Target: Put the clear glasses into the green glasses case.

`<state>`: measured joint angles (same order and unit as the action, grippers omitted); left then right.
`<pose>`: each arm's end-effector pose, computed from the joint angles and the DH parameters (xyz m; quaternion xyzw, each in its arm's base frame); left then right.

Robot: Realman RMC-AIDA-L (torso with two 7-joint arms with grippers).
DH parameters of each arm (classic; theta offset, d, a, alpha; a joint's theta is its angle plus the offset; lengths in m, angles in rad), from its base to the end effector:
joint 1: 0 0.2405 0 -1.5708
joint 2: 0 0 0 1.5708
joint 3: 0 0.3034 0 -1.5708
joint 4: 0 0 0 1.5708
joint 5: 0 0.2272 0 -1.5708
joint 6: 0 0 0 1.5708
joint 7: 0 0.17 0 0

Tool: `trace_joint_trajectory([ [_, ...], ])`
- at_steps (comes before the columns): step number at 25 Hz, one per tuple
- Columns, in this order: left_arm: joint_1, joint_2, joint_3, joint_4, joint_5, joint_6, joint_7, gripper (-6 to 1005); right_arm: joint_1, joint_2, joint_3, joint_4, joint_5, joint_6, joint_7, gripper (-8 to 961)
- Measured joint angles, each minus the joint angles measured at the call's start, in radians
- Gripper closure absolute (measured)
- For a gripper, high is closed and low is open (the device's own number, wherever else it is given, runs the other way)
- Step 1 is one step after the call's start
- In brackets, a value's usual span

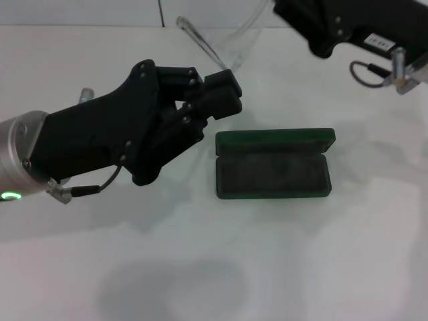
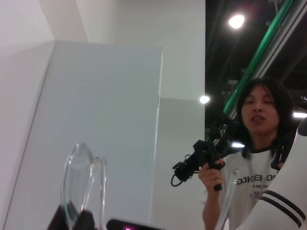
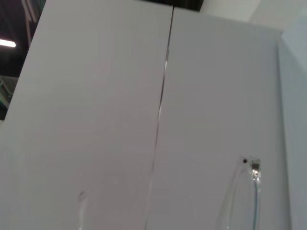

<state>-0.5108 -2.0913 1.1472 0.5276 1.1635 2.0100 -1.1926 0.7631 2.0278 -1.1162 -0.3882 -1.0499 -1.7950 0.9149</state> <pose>-0.1885 0.3087 -0.0268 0.8212 0.0317 0.5683 0.0420 0.1342 0.3997 -0.0145 -0.8230 -0.0759 0.5540 0.1002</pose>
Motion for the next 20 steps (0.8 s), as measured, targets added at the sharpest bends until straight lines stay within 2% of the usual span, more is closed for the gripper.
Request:
trace_joint_trajectory([
  [7,0.003,-0.001,0.002,-0.001,-0.002,0.001,0.000,877,0.003,0.000,-0.123,0.000,0.062,0.028,-0.012,839],
  [13,0.025,-0.001,0.000,-0.002,-0.003,0.003,0.002,876,-0.027,-0.004,-0.114,-0.009,0.134,0.036,-0.029,839],
  [20,0.035,-0.002,0.002,-0.004,-0.004,0.004,0.008,875,-0.036,-0.003,-0.118,-0.008,0.142,0.048,-0.040,839],
])
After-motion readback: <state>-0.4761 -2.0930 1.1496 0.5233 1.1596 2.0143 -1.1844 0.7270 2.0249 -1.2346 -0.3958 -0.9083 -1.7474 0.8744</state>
